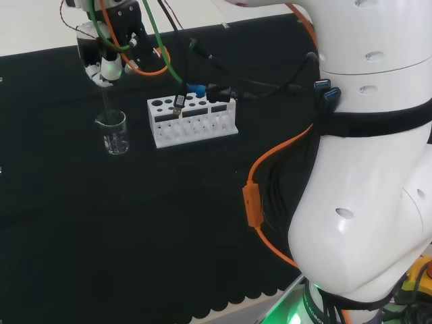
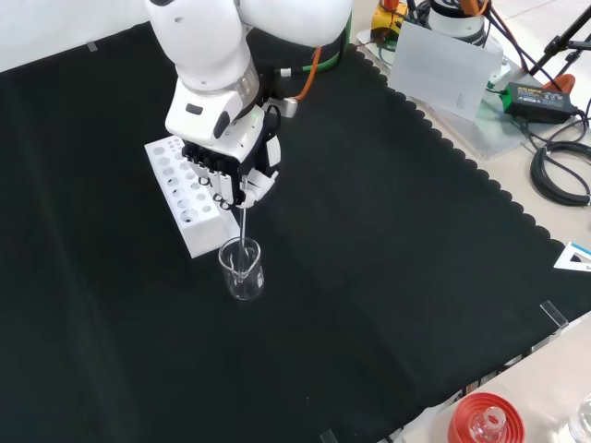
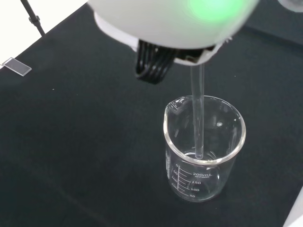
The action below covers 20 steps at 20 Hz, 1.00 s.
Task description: Put the glass rod back on the white test tube rack.
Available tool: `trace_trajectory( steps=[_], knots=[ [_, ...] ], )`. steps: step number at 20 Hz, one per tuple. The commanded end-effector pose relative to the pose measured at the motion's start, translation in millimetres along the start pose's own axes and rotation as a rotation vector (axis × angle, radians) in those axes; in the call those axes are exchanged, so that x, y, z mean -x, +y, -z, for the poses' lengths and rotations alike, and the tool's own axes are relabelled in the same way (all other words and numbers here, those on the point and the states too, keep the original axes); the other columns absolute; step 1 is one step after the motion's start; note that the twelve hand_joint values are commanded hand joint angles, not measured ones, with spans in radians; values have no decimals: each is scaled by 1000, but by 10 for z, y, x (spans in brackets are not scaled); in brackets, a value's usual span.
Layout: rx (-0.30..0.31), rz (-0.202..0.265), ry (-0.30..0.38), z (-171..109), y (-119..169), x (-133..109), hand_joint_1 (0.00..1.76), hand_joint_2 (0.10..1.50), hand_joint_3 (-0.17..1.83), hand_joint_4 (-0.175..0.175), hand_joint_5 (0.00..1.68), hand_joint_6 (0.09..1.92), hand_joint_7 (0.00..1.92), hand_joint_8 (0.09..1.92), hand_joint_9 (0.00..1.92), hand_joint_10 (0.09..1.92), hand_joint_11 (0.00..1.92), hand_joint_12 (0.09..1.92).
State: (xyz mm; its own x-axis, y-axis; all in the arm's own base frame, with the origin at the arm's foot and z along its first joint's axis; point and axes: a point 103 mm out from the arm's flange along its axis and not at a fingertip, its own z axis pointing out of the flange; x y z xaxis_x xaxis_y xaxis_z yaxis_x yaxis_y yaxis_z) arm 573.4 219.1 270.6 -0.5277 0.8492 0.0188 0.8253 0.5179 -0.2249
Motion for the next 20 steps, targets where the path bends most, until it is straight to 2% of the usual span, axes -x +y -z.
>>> trace_trajectory(
  steps=[1,9,15,20],
  knots=[
    [-4,-4,6,-36,-50,50,1336,492,951,-175,1187,797,1431,715,1709,525,1603,711],
    [1,-14,28,-94,-88,138,1336,492,950,-175,1186,797,1431,715,1709,525,1603,711],
    [-13,-17,9,-70,-89,154,1336,493,949,-175,1185,798,1431,714,1709,525,1603,710],
    [17,-14,52,-47,-112,140,1336,494,948,-175,1185,798,1431,714,1709,525,1603,710]
  ],
)
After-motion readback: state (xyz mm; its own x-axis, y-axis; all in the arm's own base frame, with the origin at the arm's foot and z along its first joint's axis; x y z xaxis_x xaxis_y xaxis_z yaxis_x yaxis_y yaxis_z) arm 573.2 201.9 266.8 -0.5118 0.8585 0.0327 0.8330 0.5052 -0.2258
